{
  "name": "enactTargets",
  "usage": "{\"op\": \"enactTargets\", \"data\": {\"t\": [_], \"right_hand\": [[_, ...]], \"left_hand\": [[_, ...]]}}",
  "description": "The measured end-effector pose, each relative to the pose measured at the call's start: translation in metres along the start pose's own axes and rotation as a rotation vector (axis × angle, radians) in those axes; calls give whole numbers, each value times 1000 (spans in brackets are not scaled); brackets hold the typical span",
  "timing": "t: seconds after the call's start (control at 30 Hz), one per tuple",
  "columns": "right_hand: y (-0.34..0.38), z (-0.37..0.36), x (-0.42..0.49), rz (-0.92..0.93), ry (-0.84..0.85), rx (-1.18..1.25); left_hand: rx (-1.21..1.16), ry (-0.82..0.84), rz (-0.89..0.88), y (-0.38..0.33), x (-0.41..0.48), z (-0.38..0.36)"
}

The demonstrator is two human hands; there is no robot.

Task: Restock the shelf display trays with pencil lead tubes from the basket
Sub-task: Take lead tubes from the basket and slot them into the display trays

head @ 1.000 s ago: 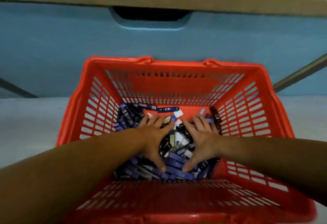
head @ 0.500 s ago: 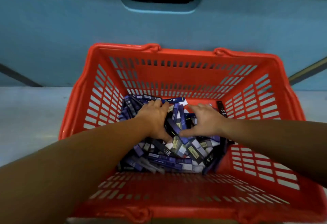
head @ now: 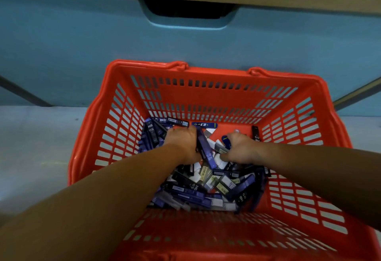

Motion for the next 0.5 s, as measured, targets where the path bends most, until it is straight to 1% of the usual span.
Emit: {"op": "enactTargets", "data": {"t": [0.1,0.17,0.33,0.43,0.5], "right_hand": [[0,-1,-4,-2,29,104],[0,6,-5,1,20,207],[-5,25,-8,-16,3,435],[-1,26,-13,9,83,547],[4,27,-18,39,135,577]], "left_hand": [[88,66,39,6,3,-6],[104,75,31,7,4,-6],[-62,40,-32,12,7,2],[-225,-37,-74,13,6,11],[-270,-94,-121,9,6,20]]}}
Point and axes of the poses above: each hand's wrist, its own x-axis towards the middle knuckle, its own z-axis out of the back of the hand, y = z × x, the point moved 5 cm from there along x, towards the middle knuckle, and after that the axes turned 10 degrees about -x, right-handed, at the moved point
